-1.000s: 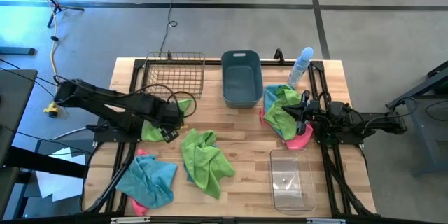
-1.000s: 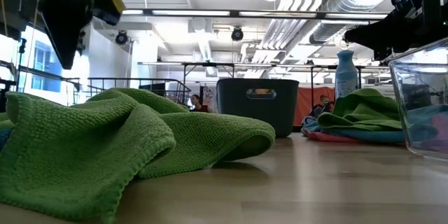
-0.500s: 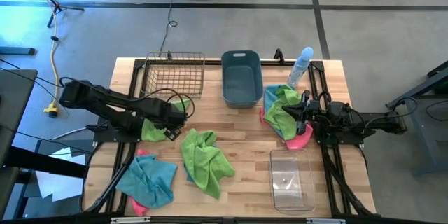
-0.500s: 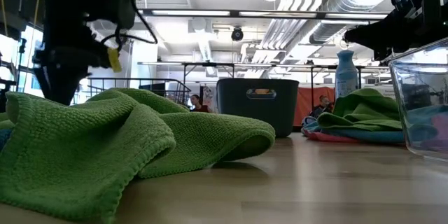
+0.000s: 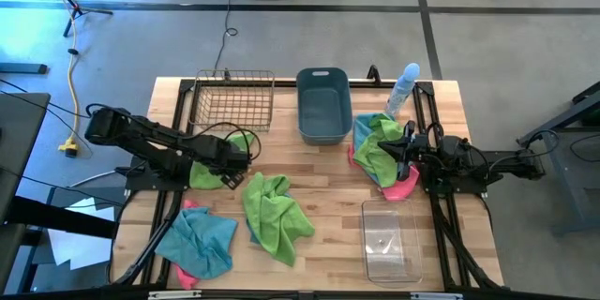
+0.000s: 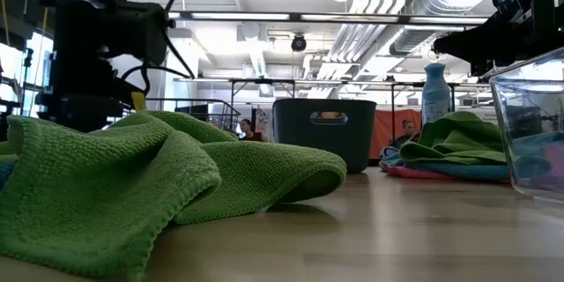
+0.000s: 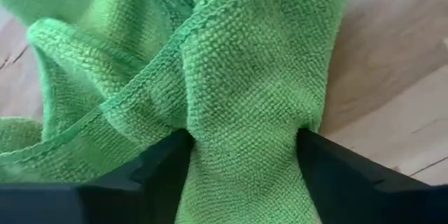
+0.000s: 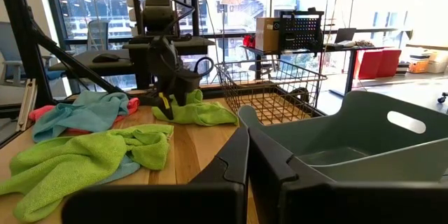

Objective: Sort microfiber towel by color & place in baskets
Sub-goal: Put the top left green microfiber cloth into the wire bin

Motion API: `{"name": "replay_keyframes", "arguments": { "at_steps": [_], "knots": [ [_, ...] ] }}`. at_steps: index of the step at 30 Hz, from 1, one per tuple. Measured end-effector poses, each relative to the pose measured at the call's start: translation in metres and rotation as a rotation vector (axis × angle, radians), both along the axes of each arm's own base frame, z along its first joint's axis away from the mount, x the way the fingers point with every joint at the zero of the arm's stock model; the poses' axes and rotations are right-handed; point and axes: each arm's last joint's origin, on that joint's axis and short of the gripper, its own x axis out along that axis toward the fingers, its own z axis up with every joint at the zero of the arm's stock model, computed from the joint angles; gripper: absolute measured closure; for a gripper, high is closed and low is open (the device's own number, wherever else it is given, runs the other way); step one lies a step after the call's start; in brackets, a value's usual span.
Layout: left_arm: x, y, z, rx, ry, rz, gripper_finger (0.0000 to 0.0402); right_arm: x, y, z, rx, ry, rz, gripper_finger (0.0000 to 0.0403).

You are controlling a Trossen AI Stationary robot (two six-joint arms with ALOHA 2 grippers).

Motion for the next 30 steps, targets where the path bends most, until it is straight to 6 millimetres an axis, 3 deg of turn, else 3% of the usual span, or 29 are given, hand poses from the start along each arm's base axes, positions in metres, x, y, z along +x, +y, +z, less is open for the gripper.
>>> {"name": "replay_keyframes", "arguments": {
  "at_steps": [6,9,12,19,23,26,30],
  "knots": [
    [-0.004,-0.003,0.003,-0.082,0.028,-0.085,0.0377,0.000,0.000,0.000,0.000,0.000,0.000,0.0402],
    [-0.009,-0.005,0.015,-0.110,0.038,-0.124,0.0389,0.000,0.000,0.000,0.000,0.000,0.000,0.0402],
    [-0.010,-0.007,0.043,-0.118,-0.025,-0.199,0.0396,0.000,0.000,0.000,0.000,0.000,0.000,0.0402],
    [-0.012,-0.008,0.151,-0.144,-0.427,-0.385,0.0399,0.000,0.000,0.000,0.000,0.000,0.000,0.0402],
    [-0.015,-0.007,0.204,-0.066,-0.613,-0.451,0.0400,0.000,0.000,0.000,0.000,0.000,0.000,0.0402],
    [-0.013,-0.004,0.229,0.066,-0.669,-0.480,0.0401,0.000,0.000,0.000,0.000,0.000,0.000,0.0402],
    [-0.011,0.004,0.245,0.228,-0.666,-0.517,0.0401,0.000,0.000,0.000,0.000,0.000,0.000,0.0402]
  ]
}}
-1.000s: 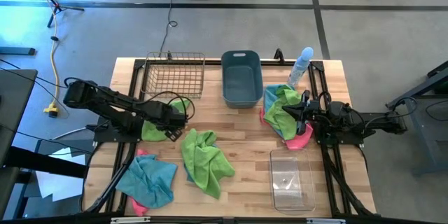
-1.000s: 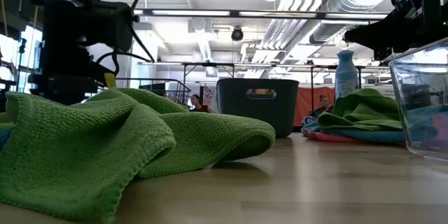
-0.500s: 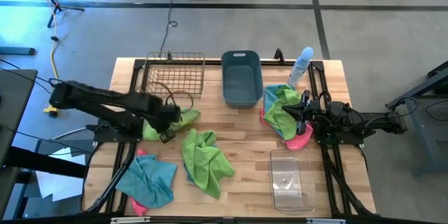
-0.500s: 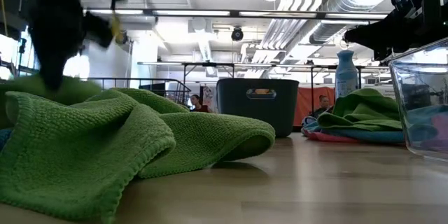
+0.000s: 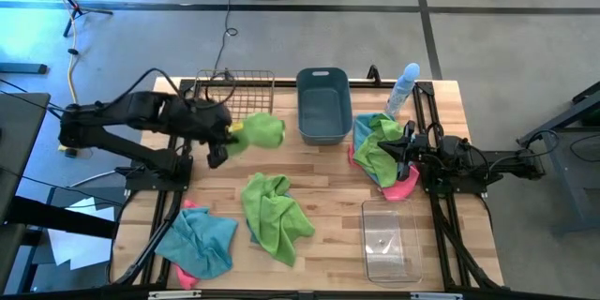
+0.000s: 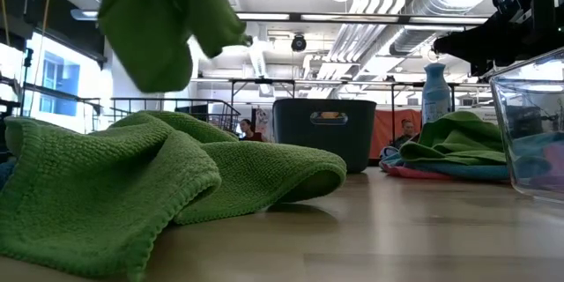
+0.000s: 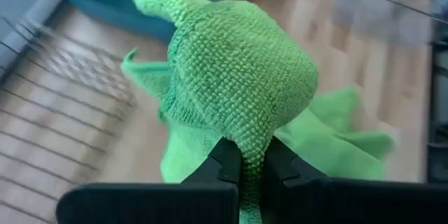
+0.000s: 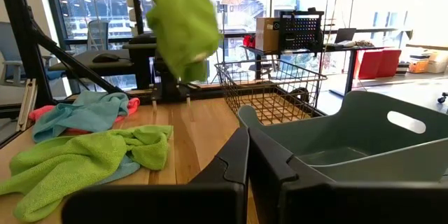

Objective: Sort microfiber towel by color & place in baskets
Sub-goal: Put the top left green microfiber cloth into the wire bin

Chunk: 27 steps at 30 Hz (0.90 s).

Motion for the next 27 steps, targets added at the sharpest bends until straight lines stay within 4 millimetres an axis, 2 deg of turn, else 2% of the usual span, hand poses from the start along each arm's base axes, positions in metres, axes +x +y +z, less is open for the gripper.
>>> {"name": "replay_keyframes", "arguments": {
  "at_steps": [6,9,12,15,19,27],
  "knots": [
    [-0.009,0.026,0.010,0.250,0.002,0.128,0.0401,0.000,0.000,0.000,0.000,0.000,0.000,0.0402],
    [-0.012,0.045,0.019,0.321,-0.066,0.194,0.0401,0.000,0.000,0.000,0.000,0.000,0.000,0.0402],
    [-0.018,0.065,0.019,0.349,-0.153,0.248,0.0401,0.000,0.000,0.000,0.000,0.000,0.000,0.0402],
    [-0.026,0.082,0.011,0.334,-0.223,0.319,0.0401,0.000,0.000,0.000,0.000,0.000,0.000,0.0402],
    [-0.036,0.096,-0.007,0.277,-0.268,0.382,0.0401,0.000,0.000,0.000,0.000,0.000,0.000,0.0402],
    [-0.041,0.114,-0.056,0.177,-0.277,0.530,0.0401,0.000,0.000,0.000,0.000,0.000,0.000,0.0402]
  ]
}}
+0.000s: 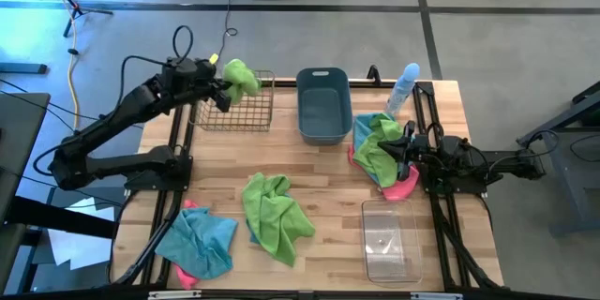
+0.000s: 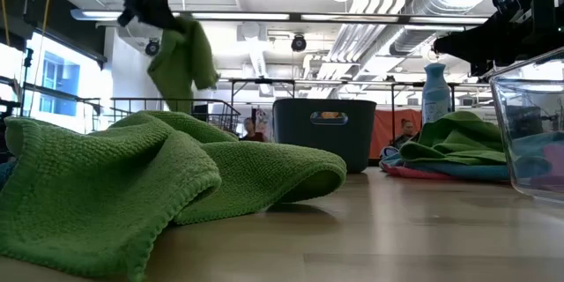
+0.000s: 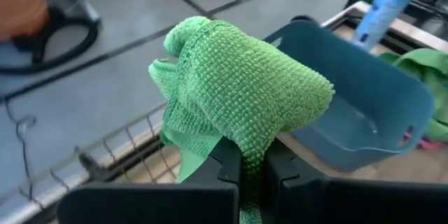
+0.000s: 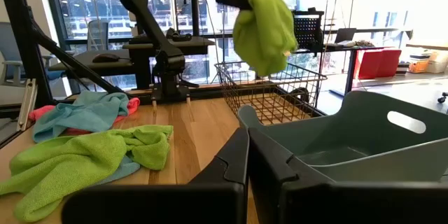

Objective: Sort microfiber towel by color & place in baskets
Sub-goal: Put the top left green microfiber cloth into the wire bin

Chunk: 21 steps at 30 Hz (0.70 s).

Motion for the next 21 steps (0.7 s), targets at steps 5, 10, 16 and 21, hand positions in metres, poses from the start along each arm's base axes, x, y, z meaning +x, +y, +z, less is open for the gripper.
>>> {"name": "replay_keyframes", "arguments": {
  "at_steps": [5,10,16,21],
  "knots": [
    [-0.002,0.008,-0.038,-0.124,0.031,0.132,0.0401,0.000,0.000,0.000,0.000,0.000,0.000,0.0402],
    [-0.006,0.007,-0.070,-0.218,0.053,0.263,0.0401,0.000,0.000,0.000,0.000,0.000,0.000,0.0402],
    [-0.008,0.010,-0.080,-0.167,0.043,0.393,0.0395,0.000,0.000,0.000,0.000,0.000,0.000,0.0402],
    [-0.008,0.013,-0.077,-0.124,0.038,0.406,0.0363,0.000,0.000,0.000,0.000,0.001,0.000,0.0402]
  ]
}}
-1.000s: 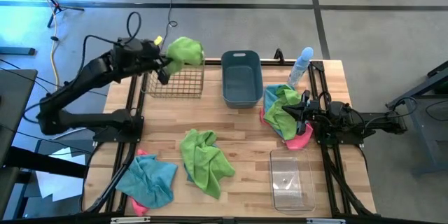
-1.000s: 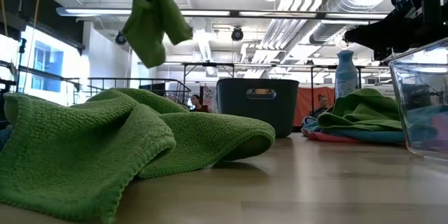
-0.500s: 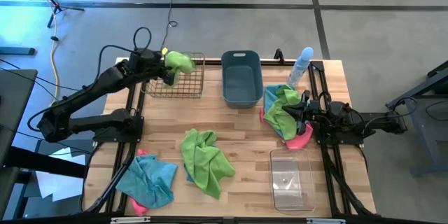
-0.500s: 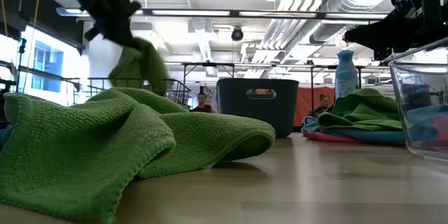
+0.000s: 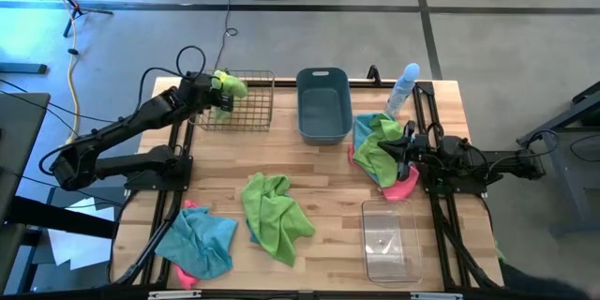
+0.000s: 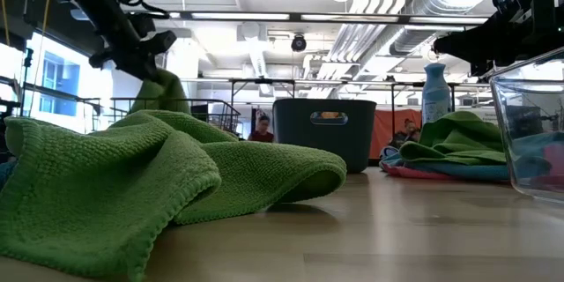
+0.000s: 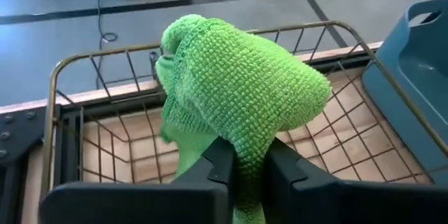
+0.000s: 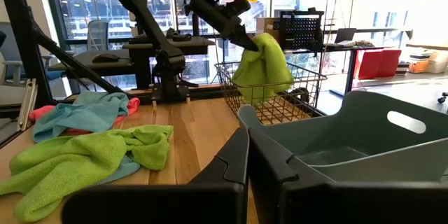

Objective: Sort microfiber towel by color & place in baskets
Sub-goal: Put the top left green microfiber cloth into the wire bin, then put the center green microfiber cloth into the wire bin

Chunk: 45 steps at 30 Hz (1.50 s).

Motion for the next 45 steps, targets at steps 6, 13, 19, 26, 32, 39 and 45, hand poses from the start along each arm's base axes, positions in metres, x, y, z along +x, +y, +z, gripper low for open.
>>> {"name": "replay_keyframes", "arguments": {
  "at_steps": [6,13,19,26,32,39,45],
  "knots": [
    [-0.003,-0.002,-0.005,-0.051,0.044,-0.022,0.0289,0.000,0.000,0.000,0.000,0.000,0.000,0.0402],
    [-0.003,0.000,0.007,-0.035,0.065,-0.071,0.0200,0.000,0.000,0.000,0.000,0.000,0.000,0.0402],
    [-0.005,0.003,0.018,-0.020,0.087,-0.091,0.0156,0.000,0.000,0.000,0.000,0.000,0.000,0.0402],
    [-0.001,0.001,0.034,-0.072,-0.059,-0.205,0.0149,0.000,0.000,0.000,0.000,0.000,0.000,0.0402],
    [0.017,-0.019,0.046,-0.152,-0.202,-0.463,0.0149,0.000,0.000,0.000,0.000,-0.001,0.000,0.0402],
    [0.046,-0.068,0.063,-0.135,-0.356,-0.849,0.0149,0.000,0.000,0.000,0.000,-0.001,0.000,0.0402],
    [0.068,-0.125,0.052,-0.098,-0.206,-1.162,0.0149,0.000,0.000,0.000,0.000,-0.001,0.000,0.0402]
  ]
}}
